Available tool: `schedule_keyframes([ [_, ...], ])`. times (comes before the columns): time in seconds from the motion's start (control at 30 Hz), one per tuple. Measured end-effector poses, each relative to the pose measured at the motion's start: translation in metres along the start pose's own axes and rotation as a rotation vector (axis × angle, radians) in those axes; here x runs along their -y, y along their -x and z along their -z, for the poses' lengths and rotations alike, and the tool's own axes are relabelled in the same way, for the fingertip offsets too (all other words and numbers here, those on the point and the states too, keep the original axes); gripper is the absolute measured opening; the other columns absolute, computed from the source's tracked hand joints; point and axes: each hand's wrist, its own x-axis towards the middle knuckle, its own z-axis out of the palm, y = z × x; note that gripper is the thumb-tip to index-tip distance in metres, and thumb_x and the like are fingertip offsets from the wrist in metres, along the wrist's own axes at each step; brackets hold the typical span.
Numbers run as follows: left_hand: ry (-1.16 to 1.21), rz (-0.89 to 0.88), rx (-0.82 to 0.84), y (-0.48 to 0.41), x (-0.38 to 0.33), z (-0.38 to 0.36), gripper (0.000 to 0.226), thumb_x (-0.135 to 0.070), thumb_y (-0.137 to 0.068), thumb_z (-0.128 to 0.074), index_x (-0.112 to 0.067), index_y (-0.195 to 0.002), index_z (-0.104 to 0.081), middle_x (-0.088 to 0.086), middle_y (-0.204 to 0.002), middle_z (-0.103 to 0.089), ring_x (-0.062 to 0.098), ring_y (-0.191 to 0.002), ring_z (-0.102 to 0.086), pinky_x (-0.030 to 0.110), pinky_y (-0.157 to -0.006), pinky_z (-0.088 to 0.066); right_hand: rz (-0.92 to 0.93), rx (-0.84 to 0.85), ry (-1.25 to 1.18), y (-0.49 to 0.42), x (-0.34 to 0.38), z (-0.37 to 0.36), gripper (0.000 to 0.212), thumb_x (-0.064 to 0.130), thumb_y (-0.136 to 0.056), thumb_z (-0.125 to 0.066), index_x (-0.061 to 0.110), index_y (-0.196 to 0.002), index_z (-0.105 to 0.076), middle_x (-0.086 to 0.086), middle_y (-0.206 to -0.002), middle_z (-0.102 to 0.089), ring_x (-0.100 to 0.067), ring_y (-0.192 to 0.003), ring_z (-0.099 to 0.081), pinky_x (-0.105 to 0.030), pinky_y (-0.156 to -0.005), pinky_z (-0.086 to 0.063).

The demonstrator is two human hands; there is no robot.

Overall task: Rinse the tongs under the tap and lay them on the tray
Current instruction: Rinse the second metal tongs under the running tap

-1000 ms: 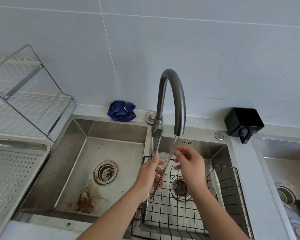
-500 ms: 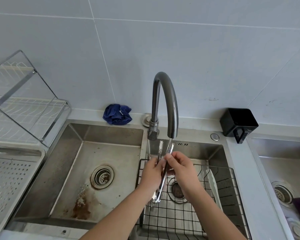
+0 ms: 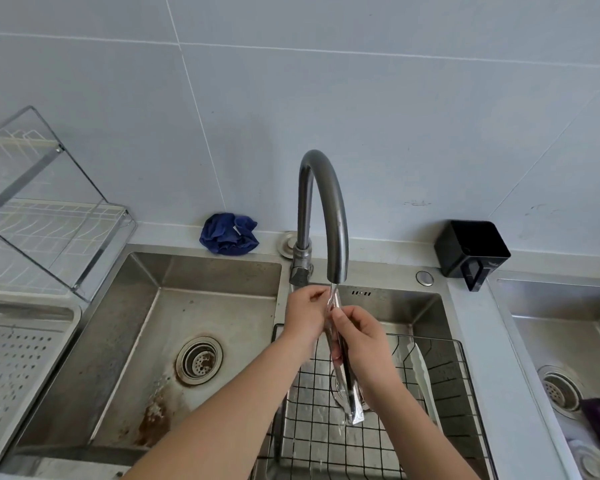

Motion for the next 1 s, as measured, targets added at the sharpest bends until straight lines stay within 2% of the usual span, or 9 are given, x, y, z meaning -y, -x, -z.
schedule_keyframes([
  [0.1, 0.197, 0.104, 0.025, 0.003, 0.0, 0.004, 0.028, 0.008, -0.091, -0.056, -0.011, -0.104, -0.073, 0.011, -0.081, -0.077, 0.02, -0.071, -0.071, 0.029, -0.058, -0.052, 0.003, -0.019, 0.107, -0.007, 0.001, -0.003, 0.03, 0.032, -0.101, -0.061, 0.014, -0.078, -0.063, 0.001, -0.054, -0.05, -0.015, -0.044, -0.044, -0.028, -0.041, -0.037],
  [0.23, 0.31, 0.148, -0.006, 0.009, 0.005, 0.019, 0.025, 0.011, -0.091, -0.058, -0.006, -0.107, -0.07, 0.024, -0.099, -0.074, 0.029, -0.085, -0.071, 0.033, -0.064, -0.058, 0.029, -0.051, 0.486, -0.017, -0.001, -0.01, 0.043, 0.047, -0.101, -0.053, 0.022, -0.067, -0.053, 0.013, -0.053, -0.054, -0.004, -0.049, -0.044, -0.032, -0.052, -0.037],
  [0.3, 0.313, 0.143, -0.045, 0.012, 0.008, 0.028, 0.014, 0.002, -0.096, -0.059, -0.005, -0.097, -0.072, 0.022, -0.095, -0.075, 0.026, -0.077, -0.071, 0.032, -0.058, -0.057, -0.002, -0.041, 0.564, -0.021, 0.001, -0.014, 0.05, 0.056, -0.101, -0.046, 0.018, -0.073, -0.06, 0.012, -0.065, -0.065, -0.006, -0.061, -0.058, -0.036, -0.061, -0.047],
  [0.4, 0.299, 0.134, -0.118, 0.014, 0.012, 0.038, 0.017, -0.008, -0.1, -0.058, -0.003, -0.097, -0.073, 0.014, -0.085, -0.078, 0.017, -0.06, -0.072, 0.027, -0.047, -0.053, -0.021, 0.01, 0.659, -0.024, 0.005, -0.023, 0.06, 0.065, -0.1, -0.037, 0.017, -0.093, -0.072, 0.002, -0.086, -0.076, -0.017, -0.084, -0.07, -0.039, -0.078, -0.057],
  [0.57, 0.306, 0.104, -0.233, 0.014, 0.005, 0.044, 0.016, -0.009, -0.099, -0.06, -0.007, -0.091, -0.074, 0.005, -0.073, -0.077, 0.017, -0.062, -0.071, 0.026, -0.047, -0.052, 0.096, 0.073, 0.701, -0.023, 0.006, -0.031, 0.051, 0.061, -0.1, -0.041, 0.017, -0.089, -0.065, 0.0, -0.082, -0.07, -0.016, -0.078, -0.066, -0.039, -0.072, -0.053],
  [0.67, 0.368, 0.101, -0.261, 0.011, -0.001, 0.042, 0.012, -0.007, -0.098, -0.061, -0.005, -0.093, -0.071, 0.007, -0.069, -0.075, 0.02, -0.06, -0.071, 0.026, -0.046, -0.053, 0.061, 0.08, 0.729, -0.021, -0.002, -0.023, 0.043, 0.058, -0.1, -0.047, 0.02, -0.081, -0.057, 0.002, -0.074, -0.063, -0.014, -0.067, -0.06, -0.033, -0.058, -0.044],
  [0.83, 0.491, 0.104, -0.151, 0.009, 0.0, 0.033, 0.014, -0.011, -0.1, -0.059, -0.003, -0.096, -0.07, 0.027, -0.095, -0.076, 0.034, -0.079, -0.075, 0.038, -0.065, -0.063, -0.091, 0.246, 0.694, -0.022, -0.008, -0.006, 0.013, 0.034, -0.096, -0.06, 0.027, -0.086, -0.059, -0.005, -0.07, -0.074, -0.018, -0.054, -0.072, -0.03, -0.053, -0.057],
  [0.93, 0.551, 0.091, -0.112, 0.01, 0.011, 0.04, 0.032, -0.03, -0.104, -0.051, -0.003, -0.109, -0.068, 0.023, -0.101, -0.077, 0.029, -0.087, -0.076, 0.036, -0.069, -0.061, -0.043, 0.192, 0.69, -0.029, -0.002, -0.006, 0.009, 0.031, -0.095, -0.059, 0.028, -0.087, -0.061, 0.0, -0.067, -0.072, -0.011, -0.051, -0.069, -0.035, -0.057, -0.059],
  [1.0, 0.429, 0.064, -0.128, 0.013, 0.021, 0.05, 0.036, -0.037, -0.105, -0.046, -0.009, -0.108, -0.069, 0.014, -0.098, -0.079, 0.026, -0.093, -0.076, 0.034, -0.078, -0.058, -0.028, 0.17, 0.616, -0.032, 0.003, -0.012, 0.007, 0.03, -0.096, -0.06, 0.027, -0.09, -0.062, -0.002, -0.073, -0.074, -0.015, -0.057, -0.072, -0.036, -0.061, -0.061],
])
